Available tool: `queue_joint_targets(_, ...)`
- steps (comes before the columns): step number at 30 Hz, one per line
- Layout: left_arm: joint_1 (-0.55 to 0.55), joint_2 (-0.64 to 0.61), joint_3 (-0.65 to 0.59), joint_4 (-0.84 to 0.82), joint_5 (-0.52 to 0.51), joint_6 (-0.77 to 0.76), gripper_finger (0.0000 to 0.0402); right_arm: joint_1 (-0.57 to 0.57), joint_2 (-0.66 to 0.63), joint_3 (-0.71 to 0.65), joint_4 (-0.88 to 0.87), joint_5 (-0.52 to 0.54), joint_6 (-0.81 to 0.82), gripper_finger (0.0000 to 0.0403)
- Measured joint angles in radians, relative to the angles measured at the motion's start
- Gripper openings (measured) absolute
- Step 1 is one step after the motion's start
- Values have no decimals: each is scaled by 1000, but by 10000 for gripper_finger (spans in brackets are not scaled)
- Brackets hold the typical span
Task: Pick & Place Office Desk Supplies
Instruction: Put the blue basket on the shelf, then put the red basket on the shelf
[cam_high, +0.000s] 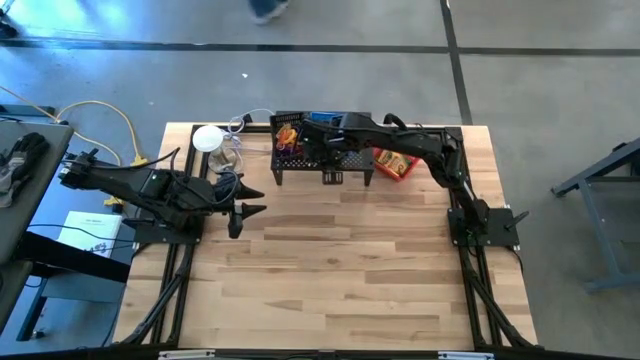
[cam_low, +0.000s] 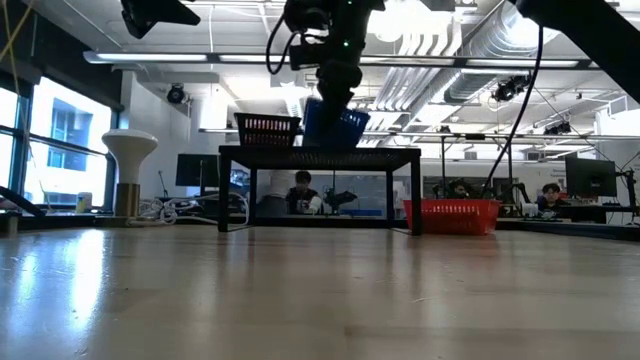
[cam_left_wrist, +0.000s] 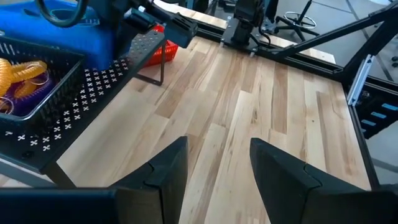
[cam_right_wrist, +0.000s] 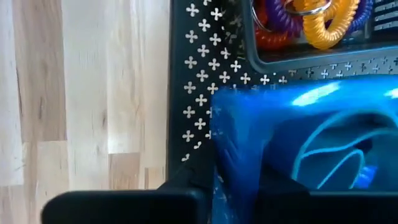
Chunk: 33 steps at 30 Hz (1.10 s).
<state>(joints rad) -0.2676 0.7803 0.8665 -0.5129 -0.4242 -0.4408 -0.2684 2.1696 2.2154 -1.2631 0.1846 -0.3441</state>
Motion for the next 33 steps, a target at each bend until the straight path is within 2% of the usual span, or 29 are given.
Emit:
queue_joint_targets(10,-18,0,0,-4,3,0,167,21,-1,0,15,25,-1,120)
queue_joint_targets(16,-24,0,0,-4,3,0,167,77,-62,0,-23,49,2,172)
queue_joint_targets(21,-23,4,0,-9,4,0,167,140,-97,-1,-76,97,4,194)
queue_joint_targets(23,-23,7,0,-12,4,0,167,170,-121,0,-101,146,8,196)
queue_joint_targets(26,-23,20,-1,-15,5,0,167,200,-155,1,-180,165,74,196)
queue_joint_targets(28,-23,34,-2,-21,6,0,167,210,-180,0,-270,122,160,195)
queue_joint_targets(30,-23,54,-2,-23,6,0,167,211,-194,-9,-308,35,259,192)
queue_joint_targets(33,-24,96,-3,-30,-1,0,167,193,-272,-96,-305,-163,298,187)
